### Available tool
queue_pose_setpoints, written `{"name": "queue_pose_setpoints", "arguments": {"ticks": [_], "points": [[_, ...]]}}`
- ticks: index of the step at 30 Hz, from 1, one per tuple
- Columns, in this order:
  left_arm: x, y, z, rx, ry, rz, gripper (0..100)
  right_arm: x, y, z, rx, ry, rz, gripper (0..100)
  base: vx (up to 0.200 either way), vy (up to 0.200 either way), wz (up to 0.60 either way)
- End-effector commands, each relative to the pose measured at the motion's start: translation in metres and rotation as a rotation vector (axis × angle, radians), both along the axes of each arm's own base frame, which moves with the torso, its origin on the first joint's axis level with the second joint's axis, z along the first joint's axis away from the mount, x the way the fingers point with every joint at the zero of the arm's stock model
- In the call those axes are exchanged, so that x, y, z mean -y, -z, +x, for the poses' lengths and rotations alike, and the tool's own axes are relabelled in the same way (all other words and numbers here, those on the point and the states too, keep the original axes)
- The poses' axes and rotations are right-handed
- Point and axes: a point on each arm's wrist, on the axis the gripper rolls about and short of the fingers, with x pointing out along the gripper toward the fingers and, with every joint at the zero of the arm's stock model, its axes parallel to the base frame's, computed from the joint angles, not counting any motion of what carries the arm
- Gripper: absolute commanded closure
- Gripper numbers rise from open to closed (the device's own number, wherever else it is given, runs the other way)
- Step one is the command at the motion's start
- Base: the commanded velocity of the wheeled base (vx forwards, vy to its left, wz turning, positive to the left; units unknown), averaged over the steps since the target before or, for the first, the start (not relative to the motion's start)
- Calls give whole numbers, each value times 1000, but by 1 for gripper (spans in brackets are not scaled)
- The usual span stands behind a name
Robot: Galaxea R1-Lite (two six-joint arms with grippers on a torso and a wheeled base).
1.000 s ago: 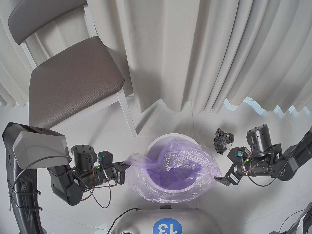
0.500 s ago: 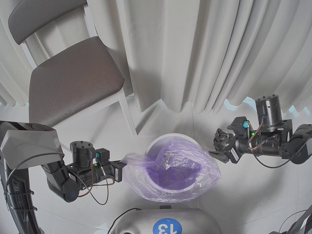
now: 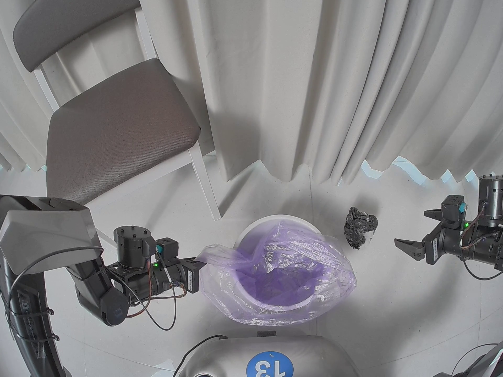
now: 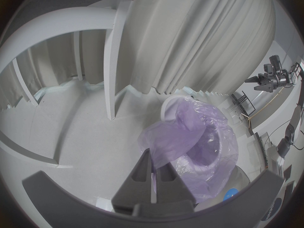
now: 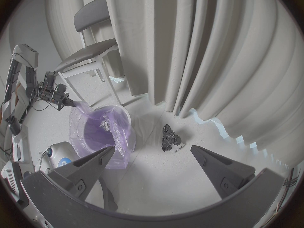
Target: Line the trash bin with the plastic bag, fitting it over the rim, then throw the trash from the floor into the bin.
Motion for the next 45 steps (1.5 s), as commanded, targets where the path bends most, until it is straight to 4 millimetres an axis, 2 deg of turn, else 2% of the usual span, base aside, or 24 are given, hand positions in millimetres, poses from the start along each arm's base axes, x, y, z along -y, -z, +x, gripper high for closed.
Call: {"name": "queue_pose_setpoints", "arguments": {"ticks": [1, 9, 26, 38, 45], "points": [[7, -2, -3, 4, 26, -5, 100, 7, -6, -21, 41, 35, 10, 0, 0, 0, 0], [10, -1, -7, -2, 43, -4, 100, 14, -12, -32, 79, 70, 13, 0, 0, 0, 0], [14, -3, -10, 26, 52, -10, 100, 12, -14, -32, 106, 55, 6, 0, 0, 0, 0], [17, -4, -14, 30, 66, -10, 100, -9, -29, -25, 173, 26, -8, 0, 0, 0, 0], [22, -6, -22, 25, 92, -8, 100, -23, -28, -25, 166, -40, -5, 0, 0, 0, 0]]}}
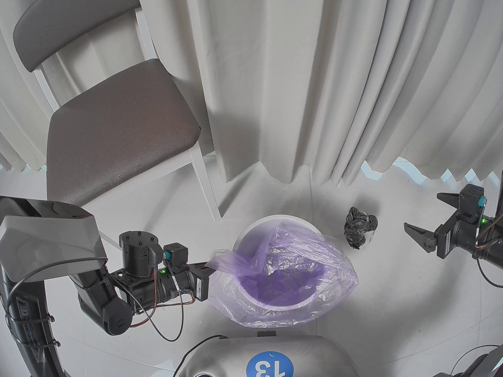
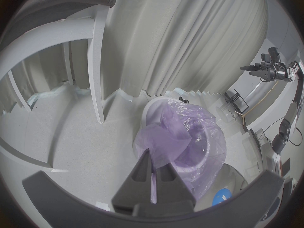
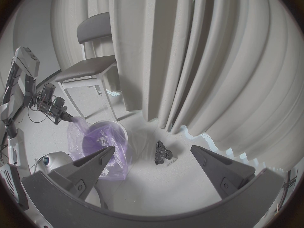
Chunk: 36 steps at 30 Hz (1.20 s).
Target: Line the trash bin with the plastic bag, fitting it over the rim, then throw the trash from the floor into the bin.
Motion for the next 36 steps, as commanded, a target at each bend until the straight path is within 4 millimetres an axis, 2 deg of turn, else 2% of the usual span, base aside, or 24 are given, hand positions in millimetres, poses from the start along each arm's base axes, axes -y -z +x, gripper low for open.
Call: {"name": "queue_pose_setpoints", "arguments": {"ticks": [1, 6, 13, 14, 17, 18, 22, 23, 24, 26, 30, 36], "points": [[5, -1, -5, 0, 19, -1, 100, -9, 2, 3, -10, -38, -4, 0, 0, 0, 0], [8, -1, -6, 13, 30, -6, 100, -21, 2, 14, -21, -44, -20, 0, 0, 0, 0], [1, -1, -3, 27, 8, -9, 100, -56, 4, 38, -23, -103, -42, 0, 0, 0, 0], [0, -1, -2, 34, 4, -8, 0, -60, 6, 40, -28, -117, -49, 0, 0, 0, 0], [-4, 1, 0, 40, -4, 5, 0, -67, 11, 43, -45, -137, -61, 0, 0, 0, 0], [-10, 3, 2, 40, -12, 25, 0, -80, 21, 47, -82, -175, -79, 0, 0, 0, 0], [-12, 4, 2, 37, -19, 29, 0, -84, 26, 49, -100, -187, -90, 0, 0, 0, 0], [-18, 9, 5, 30, -34, 48, 0, -98, 49, 58, -152, -239, -171, 0, 0, 0, 0], [-18, 9, 5, 30, -34, 48, 0, -98, 49, 58, -152, -239, -171, 0, 0, 0, 0], [-25, 13, 7, 34, -37, 91, 0, -106, 67, 67, -177, -293, -264, 0, 0, 0, 0], [-32, 14, 9, 39, -41, 123, 0, -113, 85, 83, -181, -335, -360, 0, 0, 0, 0], [-36, 16, 10, 22, -48, 140, 0, -124, 101, 106, -171, -374, -442, 0, 0, 0, 0]]}}
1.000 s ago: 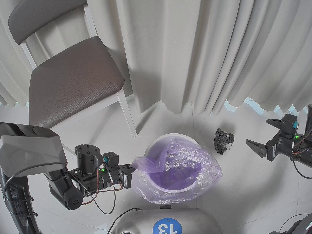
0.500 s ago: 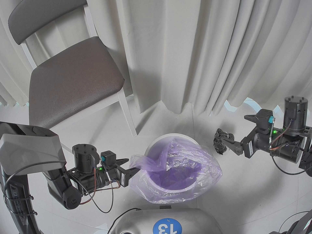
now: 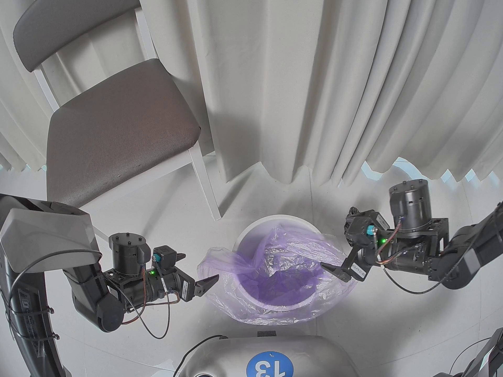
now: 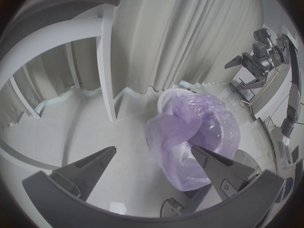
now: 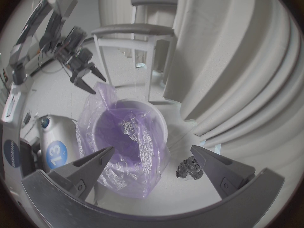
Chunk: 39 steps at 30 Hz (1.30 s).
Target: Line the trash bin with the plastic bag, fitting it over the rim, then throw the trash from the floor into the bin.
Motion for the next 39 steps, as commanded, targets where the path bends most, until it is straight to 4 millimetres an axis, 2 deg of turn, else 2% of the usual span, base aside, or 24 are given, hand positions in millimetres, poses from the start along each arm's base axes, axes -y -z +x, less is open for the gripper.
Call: {"name": "queue_pose_setpoints", "arguments": {"ticks": [1, 8, 15, 22, 23, 32, 39], "points": [[-6, 3, 2, -13, -16, 14, 0, -14, 33, 26, -46, -25, -69, 0, 0, 0, 0], [-7, 2, 2, -10, -19, 13, 0, -18, 48, 60, -25, -12, -94, 0, 0, 0, 0], [-7, 2, 4, -4, -22, 11, 0, -21, 62, 72, -39, -8, -105, 0, 0, 0, 0], [-8, 2, 5, -4, -23, 10, 0, -22, 61, 75, -15, -5, -94, 0, 0, 0, 0], [-8, 2, 5, -4, -23, 10, 0, -21, 61, 75, -15, -5, -94, 100, 0, 0, 0], [-8, 2, 5, -4, -25, 11, 0, -24, 58, 71, -12, -13, -89, 100, 0, 0, 0], [-15, 0, 12, 10, -53, 6, 0, -24, 40, 72, 32, -12, -55, 100, 0, 0, 0]]}}
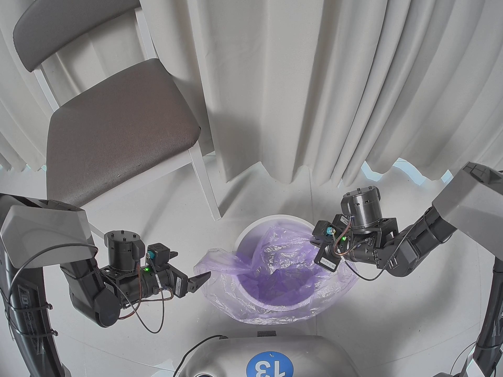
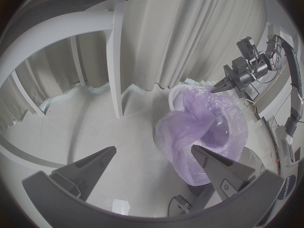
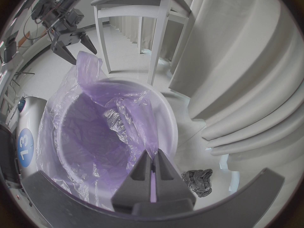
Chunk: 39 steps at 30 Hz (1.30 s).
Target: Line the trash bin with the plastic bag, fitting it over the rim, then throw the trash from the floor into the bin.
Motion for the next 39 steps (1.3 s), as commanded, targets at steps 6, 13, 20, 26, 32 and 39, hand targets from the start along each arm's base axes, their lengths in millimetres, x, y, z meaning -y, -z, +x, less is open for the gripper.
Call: {"name": "queue_pose_setpoints", "arguments": {"ticks": [6, 13, 20, 26, 32, 39], "points": [[-10, -1, 8, 15, -39, -4, 0, -4, -22, 9, 66, 30, 84, 100, 0, 0, 0], [-14, 1, 9, 12, -48, -4, 0, -7, -27, 14, 84, 41, 114, 100, 0, 0, 0], [-13, -1, 9, 21, -47, -6, 0, -9, -35, 24, 109, 72, 155, 100, 0, 0, 0], [-19, -7, 11, 40, -66, -11, 0, -17, -34, 37, 102, 109, 231, 100, 0, 0, 0], [-26, -18, 11, 72, -82, -21, 0, -25, -33, 51, 101, 155, 307, 100, 0, 0, 0], [-37, -29, 11, 99, -89, -41, 0, -28, -36, 59, 111, 182, 356, 100, 0, 0, 0]]}}
